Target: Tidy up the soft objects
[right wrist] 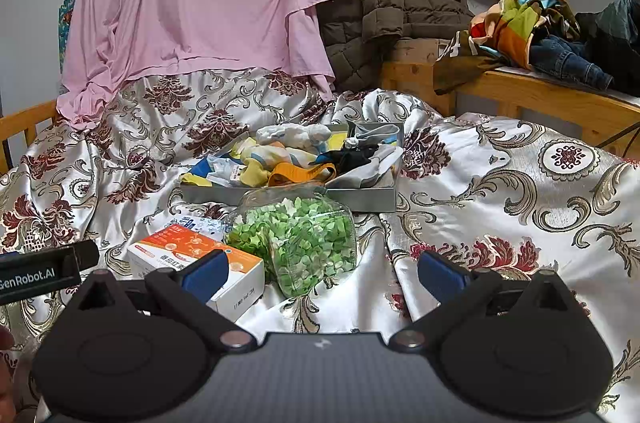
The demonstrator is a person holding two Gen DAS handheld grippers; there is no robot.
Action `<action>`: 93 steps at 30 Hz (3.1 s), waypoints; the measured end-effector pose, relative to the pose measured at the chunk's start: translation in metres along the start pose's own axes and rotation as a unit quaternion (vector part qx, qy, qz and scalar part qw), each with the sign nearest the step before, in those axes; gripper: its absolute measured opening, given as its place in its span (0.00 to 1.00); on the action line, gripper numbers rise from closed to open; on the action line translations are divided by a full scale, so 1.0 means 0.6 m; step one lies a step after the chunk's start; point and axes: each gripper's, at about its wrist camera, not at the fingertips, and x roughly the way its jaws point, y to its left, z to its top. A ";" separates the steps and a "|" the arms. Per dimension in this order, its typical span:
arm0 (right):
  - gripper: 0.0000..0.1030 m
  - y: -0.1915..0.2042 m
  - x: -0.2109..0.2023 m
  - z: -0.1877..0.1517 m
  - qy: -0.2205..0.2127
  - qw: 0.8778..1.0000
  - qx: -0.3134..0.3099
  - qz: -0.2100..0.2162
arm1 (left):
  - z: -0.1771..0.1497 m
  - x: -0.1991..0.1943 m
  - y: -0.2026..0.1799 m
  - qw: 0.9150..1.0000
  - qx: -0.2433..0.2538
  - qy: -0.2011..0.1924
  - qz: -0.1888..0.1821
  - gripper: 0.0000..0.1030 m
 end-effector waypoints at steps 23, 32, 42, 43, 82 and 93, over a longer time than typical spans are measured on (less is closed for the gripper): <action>1.00 -0.001 0.001 0.000 0.000 1.000 0.000 0.000 | -0.005 0.003 0.000 1.000 0.000 0.002 0.000 0.99; 1.00 -0.001 0.000 0.001 0.000 1.000 0.000 0.000 | -0.007 0.004 0.000 1.000 0.001 0.003 0.000 0.99; 1.00 -0.001 0.001 0.001 0.001 1.000 0.001 -0.001 | -0.009 0.006 -0.003 1.000 0.027 0.008 0.003 0.99; 1.00 -0.002 0.001 0.000 0.001 1.000 0.001 -0.001 | -0.009 0.006 -0.005 0.999 0.032 0.007 0.005 0.99; 1.00 -0.003 0.003 -0.001 0.003 1.000 0.002 -0.001 | -0.005 0.003 -0.002 1.000 0.026 0.015 -0.005 0.99; 1.00 -0.004 0.005 -0.007 0.005 1.000 0.002 -0.001 | -0.010 0.007 -0.007 0.999 0.028 0.024 -0.006 0.99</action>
